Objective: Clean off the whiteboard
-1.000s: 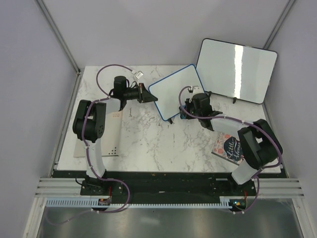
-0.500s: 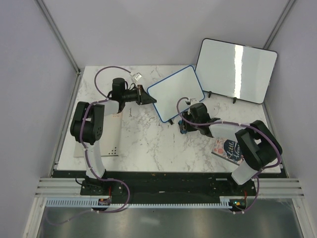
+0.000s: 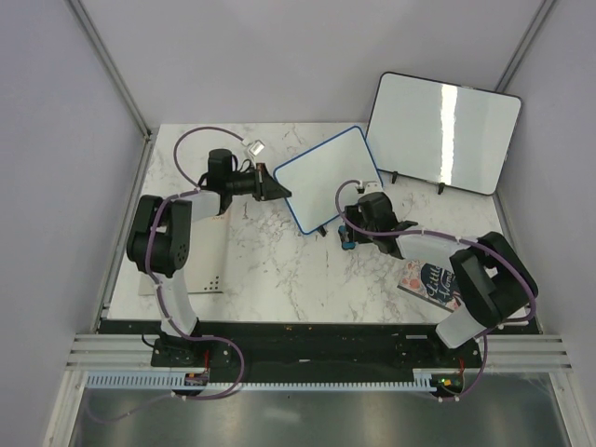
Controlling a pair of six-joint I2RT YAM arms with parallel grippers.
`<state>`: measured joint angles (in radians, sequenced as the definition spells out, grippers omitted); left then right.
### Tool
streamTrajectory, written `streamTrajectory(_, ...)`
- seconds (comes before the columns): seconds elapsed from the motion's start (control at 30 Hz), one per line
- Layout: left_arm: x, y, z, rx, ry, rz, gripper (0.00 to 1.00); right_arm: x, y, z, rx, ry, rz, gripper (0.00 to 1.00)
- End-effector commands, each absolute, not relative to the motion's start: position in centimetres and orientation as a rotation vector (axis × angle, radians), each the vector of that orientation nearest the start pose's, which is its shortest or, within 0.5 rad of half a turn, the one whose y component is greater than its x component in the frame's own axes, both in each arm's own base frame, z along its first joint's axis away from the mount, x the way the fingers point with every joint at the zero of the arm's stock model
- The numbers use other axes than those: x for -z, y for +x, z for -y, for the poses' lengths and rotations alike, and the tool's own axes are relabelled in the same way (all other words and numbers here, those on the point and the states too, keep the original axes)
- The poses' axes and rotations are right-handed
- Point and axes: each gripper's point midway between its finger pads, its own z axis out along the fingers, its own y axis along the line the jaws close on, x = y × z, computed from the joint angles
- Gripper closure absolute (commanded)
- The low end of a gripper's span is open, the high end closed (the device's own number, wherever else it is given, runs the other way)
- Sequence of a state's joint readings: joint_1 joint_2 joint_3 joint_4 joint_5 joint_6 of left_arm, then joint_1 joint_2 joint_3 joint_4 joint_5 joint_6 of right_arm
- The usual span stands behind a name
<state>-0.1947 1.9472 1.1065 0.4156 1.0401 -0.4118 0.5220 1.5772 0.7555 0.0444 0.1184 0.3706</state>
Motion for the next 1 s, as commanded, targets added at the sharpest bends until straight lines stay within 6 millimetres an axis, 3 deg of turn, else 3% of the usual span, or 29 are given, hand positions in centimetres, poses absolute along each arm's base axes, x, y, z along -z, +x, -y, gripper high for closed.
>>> streamTrajectory(0.0, -11.8, 38.4, 24.2, 1.421, 0.554, -2.004, 0.98, -7.2, 36.6, -17.5, -0.214, -0.073, -2.237, 0.35)
streamTrajectory(0.23, -11.5, 38.4, 23.4, 1.378, 0.515, -2.025, 0.98, -8.4, 38.3, -18.3, -0.286, -0.098, -2.239, 0.34)
streamTrajectory(0.4, -11.5, 38.1, 23.2, 1.366, 0.498, -2.035, 0.98, -8.5, 39.9, -15.2, -0.156, -0.003, -2.201, 0.39)
streamTrajectory(0.47, -11.6, 38.2, 23.2, 1.365, 0.495, -2.034, 0.97, -8.6, 41.1, -13.0, -0.133, 0.087, -2.189, 0.43)
streamTrajectory(0.57, -11.8, 38.1, 23.1, 1.355, 0.505, -2.023, 0.87, -9.0, 42.6, -10.8, -0.136, 0.194, -2.151, 0.71)
streamTrajectory(0.6, -11.8, 38.1, 23.0, 1.344, 0.505, -2.023, 0.81, -9.1, 43.3, -10.5, -0.137, 0.212, -2.14, 0.94)
streamTrajectory(0.63, -11.9, 38.2, 23.0, 1.332, 0.503, -2.02, 0.78, -9.0, 43.8, -10.1, -0.13, 0.228, -2.14, 1.0)
streamTrajectory(0.73, -11.9, 38.4, 22.9, 1.334, 0.5, -2.02, 0.73, -8.1, 45.1, -9.4, -0.099, 0.253, -2.16, 1.0)
streamTrajectory(0.97, -12.2, 38.3, 22.8, 1.306, 0.513, -2.003, 0.64, -5.8, 46.7, -10.8, -0.151, 0.241, -2.202, 1.0)
